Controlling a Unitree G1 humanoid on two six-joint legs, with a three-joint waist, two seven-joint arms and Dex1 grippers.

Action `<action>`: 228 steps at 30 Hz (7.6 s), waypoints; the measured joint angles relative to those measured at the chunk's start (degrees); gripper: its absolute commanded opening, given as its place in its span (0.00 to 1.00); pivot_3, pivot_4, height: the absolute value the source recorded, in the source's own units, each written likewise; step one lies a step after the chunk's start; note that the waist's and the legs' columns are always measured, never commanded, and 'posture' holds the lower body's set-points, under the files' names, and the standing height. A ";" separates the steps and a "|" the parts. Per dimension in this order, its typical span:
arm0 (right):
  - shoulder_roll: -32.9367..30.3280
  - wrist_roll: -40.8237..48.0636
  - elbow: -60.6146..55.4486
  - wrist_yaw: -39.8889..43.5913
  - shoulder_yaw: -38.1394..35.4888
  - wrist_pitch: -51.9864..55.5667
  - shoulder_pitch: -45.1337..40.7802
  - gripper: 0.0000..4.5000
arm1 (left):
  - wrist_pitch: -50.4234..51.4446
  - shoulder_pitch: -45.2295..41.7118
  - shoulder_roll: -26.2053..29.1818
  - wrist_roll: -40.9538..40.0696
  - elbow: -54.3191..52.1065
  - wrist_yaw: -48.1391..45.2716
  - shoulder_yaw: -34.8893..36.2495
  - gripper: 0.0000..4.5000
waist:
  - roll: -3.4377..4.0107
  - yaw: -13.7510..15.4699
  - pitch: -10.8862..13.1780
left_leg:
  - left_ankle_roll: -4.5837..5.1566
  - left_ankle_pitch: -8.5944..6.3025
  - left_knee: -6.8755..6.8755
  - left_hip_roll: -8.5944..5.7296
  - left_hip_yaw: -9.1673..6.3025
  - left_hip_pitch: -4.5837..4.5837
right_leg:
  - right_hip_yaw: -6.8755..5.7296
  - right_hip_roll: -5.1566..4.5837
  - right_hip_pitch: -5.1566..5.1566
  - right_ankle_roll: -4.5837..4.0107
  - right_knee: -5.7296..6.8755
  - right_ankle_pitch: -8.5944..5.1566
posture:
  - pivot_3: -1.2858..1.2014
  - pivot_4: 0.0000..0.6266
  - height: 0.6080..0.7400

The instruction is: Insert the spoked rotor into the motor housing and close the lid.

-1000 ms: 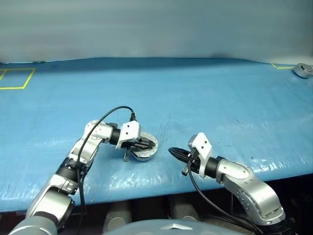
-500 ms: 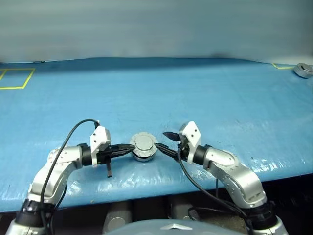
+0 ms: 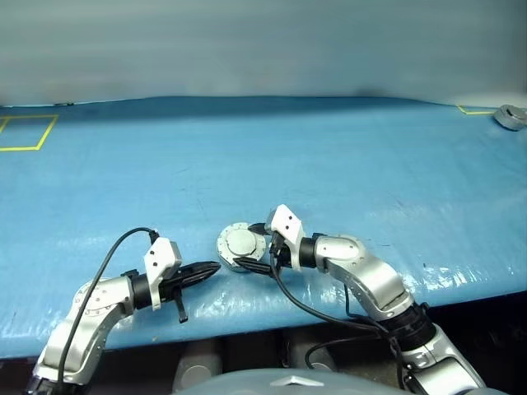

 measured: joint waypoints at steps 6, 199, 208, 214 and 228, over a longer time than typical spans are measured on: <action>1.20 -2.71 1.60 0.20 1.44 -2.43 -0.75 1.00 | -0.94 1.03 -0.47 1.04 0.46 1.59 0.01 0.00 | 0.00 -0.03 0.00 | 0.00 0.00 -0.01 0.01 0.06 0.05 | 0.01 0.00 0.02 0.01 0.00 -0.01 | 0.52 0.24 1.00; 26.11 46.27 10.49 -36.54 -31.69 17.68 8.14 0.28 | 16.98 -12.97 -15.67 -18.71 4.31 19.14 8.89 0.00 | 0.61 -0.96 0.14 | 0.42 -0.31 -0.18 -0.48 -0.64 -0.40 | -0.78 -0.58 0.27 0.24 -0.88 0.10 | 0.52 0.24 1.00; 25.67 38.59 8.59 -37.12 -25.06 13.22 7.98 0.28 | 16.47 -12.95 -15.64 -16.66 4.33 19.01 7.02 0.00 | 0.64 -1.49 0.08 | 0.29 -0.23 -0.02 -0.03 -0.53 -0.13 | -0.60 -0.09 0.35 0.15 -0.70 0.13 | 0.52 0.24 1.00; 25.34 34.38 7.52 -36.15 -22.25 10.01 8.62 0.28 | 15.43 -13.01 -15.78 -15.70 4.42 18.83 5.86 0.00 | 0.64 -1.80 0.08 | 0.28 -0.23 -0.04 0.00 -0.47 0.04 | -0.49 -0.08 0.32 0.06 -0.45 0.07 | 0.52 0.24 1.00; 25.39 28.83 7.49 -34.70 -19.25 3.00 10.03 0.28 | 13.69 -12.87 -16.18 -13.54 5.27 17.41 4.75 0.00 | 0.65 -1.53 0.07 | 0.28 -0.23 -0.05 0.02 -0.43 0.26 | -0.24 -0.31 0.23 0.09 -0.54 0.05 | 0.52 0.24 1.00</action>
